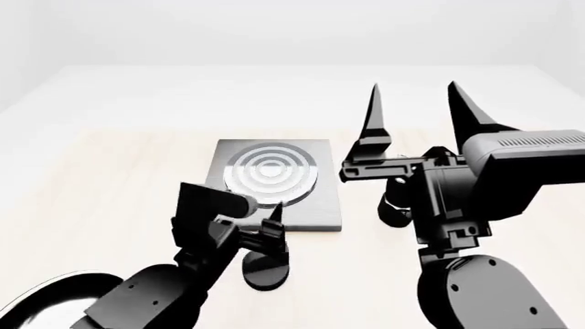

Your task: Turn on the stove and put the moka pot on it.

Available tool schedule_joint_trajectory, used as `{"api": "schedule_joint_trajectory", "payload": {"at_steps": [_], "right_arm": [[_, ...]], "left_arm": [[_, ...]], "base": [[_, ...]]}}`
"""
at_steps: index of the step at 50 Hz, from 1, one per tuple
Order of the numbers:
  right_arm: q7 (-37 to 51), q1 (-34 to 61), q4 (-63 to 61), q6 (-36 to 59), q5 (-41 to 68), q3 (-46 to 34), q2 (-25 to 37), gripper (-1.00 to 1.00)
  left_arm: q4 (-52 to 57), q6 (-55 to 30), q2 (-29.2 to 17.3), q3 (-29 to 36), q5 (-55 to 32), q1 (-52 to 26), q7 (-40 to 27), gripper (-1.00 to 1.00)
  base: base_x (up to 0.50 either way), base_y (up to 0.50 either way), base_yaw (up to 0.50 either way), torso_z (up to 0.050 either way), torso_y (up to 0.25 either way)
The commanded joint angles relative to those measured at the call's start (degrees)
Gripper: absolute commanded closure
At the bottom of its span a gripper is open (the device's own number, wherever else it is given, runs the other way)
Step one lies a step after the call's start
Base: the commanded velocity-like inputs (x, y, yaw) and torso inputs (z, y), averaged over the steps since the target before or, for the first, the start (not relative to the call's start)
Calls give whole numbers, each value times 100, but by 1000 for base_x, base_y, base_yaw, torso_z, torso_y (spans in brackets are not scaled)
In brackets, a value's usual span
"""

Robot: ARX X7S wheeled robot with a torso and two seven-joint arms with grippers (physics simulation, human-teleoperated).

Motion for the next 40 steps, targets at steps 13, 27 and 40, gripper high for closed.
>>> {"api": "schedule_joint_trajectory", "payload": {"at_steps": [13,27,40], "right_arm": [[-15,30,261,-91,-25,90,145,-100],[-123,-71,829,-313,-144,179,303,-100],[-237,-291,1497,-635,-284,227,411,-100]], "left_arm": [[1512,908,-761,-426,1189,203,-918,-100],[2398,1400,-1232,-550,2109,517,-1394,-100],[2800,1799,-1312,-849,2164,820,-1520,-100]], "base": [[0,0,0,0,0],[0,0,0,0,0],[0,0,0,0,0]]}}
